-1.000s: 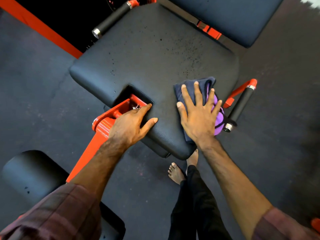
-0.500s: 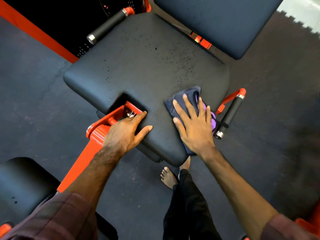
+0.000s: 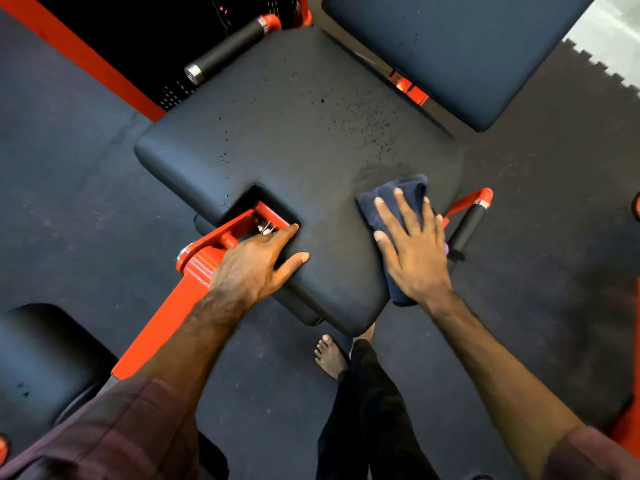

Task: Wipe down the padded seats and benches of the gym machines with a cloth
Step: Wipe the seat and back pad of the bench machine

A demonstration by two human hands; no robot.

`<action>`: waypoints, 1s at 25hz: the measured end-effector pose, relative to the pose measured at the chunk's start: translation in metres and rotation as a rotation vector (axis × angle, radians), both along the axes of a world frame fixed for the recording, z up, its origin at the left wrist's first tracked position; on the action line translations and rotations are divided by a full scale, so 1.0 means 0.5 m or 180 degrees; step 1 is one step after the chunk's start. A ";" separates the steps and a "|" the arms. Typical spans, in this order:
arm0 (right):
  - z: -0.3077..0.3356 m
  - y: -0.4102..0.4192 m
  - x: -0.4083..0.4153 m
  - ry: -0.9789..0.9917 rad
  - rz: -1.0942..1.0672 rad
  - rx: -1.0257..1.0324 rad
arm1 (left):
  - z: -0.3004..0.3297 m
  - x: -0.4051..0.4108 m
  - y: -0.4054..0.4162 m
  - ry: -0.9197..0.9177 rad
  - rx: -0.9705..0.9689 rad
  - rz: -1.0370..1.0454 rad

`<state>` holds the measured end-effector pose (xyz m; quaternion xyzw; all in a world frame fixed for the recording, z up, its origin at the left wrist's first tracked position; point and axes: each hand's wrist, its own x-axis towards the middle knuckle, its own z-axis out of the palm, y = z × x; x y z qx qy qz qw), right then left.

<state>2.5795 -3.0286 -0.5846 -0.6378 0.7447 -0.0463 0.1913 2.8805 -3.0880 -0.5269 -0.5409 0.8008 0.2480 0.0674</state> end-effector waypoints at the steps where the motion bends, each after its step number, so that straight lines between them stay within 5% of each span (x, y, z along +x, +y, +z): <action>1: -0.004 0.001 -0.025 -0.0060 -0.0196 0.0047 | 0.000 0.000 -0.001 -0.0001 0.0009 0.0000; 5: -0.029 -0.144 -0.021 -0.0010 -0.1391 0.0268 | -0.011 0.005 -0.001 -0.0014 -0.0061 -0.0038; 11: -0.020 -0.072 -0.047 -0.0073 0.0169 -0.0060 | -0.030 0.014 -0.002 -0.0041 -0.0115 -0.0071; 16: -0.042 -0.238 -0.066 -0.0069 -0.0850 0.0261 | -0.034 0.015 -0.001 -0.0014 -0.0107 -0.0106; 21: -0.004 -0.141 -0.056 -0.0047 0.0621 0.0083 | -0.024 0.009 0.003 -0.0065 -0.0240 -0.0018; 25: -0.001 -0.216 0.015 -0.0143 -0.0137 0.0222 | -0.035 0.013 0.005 -0.0016 -0.0343 -0.0019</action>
